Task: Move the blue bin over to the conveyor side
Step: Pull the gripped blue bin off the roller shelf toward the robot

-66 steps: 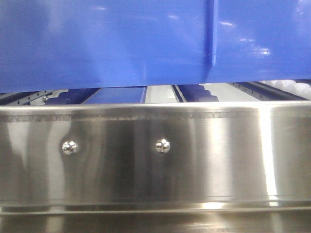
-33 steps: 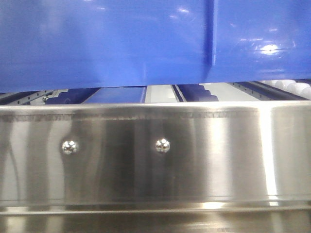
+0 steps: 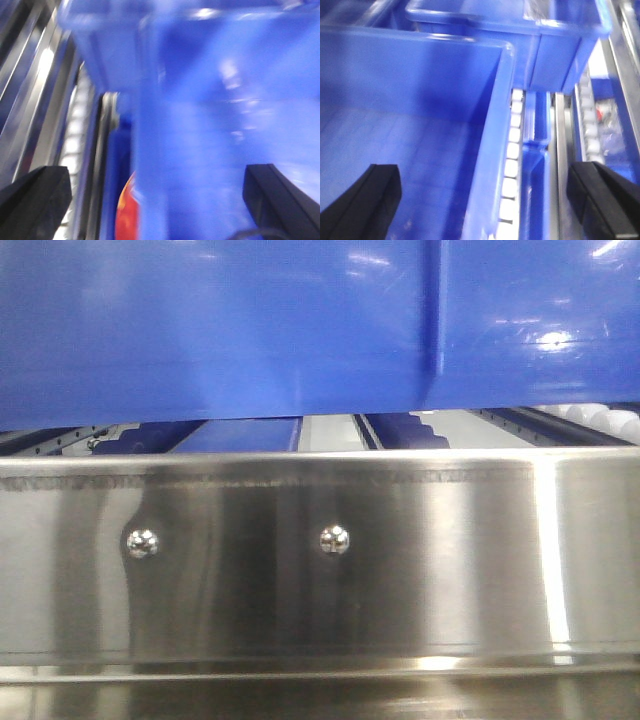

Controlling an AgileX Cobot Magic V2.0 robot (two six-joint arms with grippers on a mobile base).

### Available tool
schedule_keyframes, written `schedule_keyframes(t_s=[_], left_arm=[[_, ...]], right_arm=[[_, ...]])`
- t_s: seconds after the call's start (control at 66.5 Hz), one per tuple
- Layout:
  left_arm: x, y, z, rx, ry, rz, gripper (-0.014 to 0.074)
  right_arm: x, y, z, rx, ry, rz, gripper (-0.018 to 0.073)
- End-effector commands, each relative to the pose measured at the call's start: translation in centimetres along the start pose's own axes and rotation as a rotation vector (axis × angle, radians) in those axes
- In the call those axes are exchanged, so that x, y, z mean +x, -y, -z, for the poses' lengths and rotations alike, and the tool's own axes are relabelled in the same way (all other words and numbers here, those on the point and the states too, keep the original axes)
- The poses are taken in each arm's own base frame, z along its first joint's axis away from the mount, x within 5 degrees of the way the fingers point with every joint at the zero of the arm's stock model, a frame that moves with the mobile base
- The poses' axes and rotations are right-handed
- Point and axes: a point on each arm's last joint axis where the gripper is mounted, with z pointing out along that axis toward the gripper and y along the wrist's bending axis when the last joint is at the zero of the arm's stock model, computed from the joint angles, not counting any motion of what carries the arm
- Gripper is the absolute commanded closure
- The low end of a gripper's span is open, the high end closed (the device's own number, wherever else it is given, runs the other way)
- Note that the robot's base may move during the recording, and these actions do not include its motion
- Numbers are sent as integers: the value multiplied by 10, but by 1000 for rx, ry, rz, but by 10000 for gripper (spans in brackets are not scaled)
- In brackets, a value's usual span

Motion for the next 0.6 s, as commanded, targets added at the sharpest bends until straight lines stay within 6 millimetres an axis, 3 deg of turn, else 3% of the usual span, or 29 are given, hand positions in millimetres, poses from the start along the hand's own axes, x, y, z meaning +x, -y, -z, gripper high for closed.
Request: schedule_keyframes(t_s=[0.0, 0.421, 0.587], left_arm=[[-4, -3, -11, 11, -19, 36, -5], [-8, 0, -77, 63, -177, 8, -5], [-6, -1, -88, 59, -209, 8, -5]], right_arm=[[-4, 1, -4, 21, 5, -8, 0], [-5, -3, -52, 38, -98, 3, 0], [-4, -4, -62, 34, -122, -7, 0]])
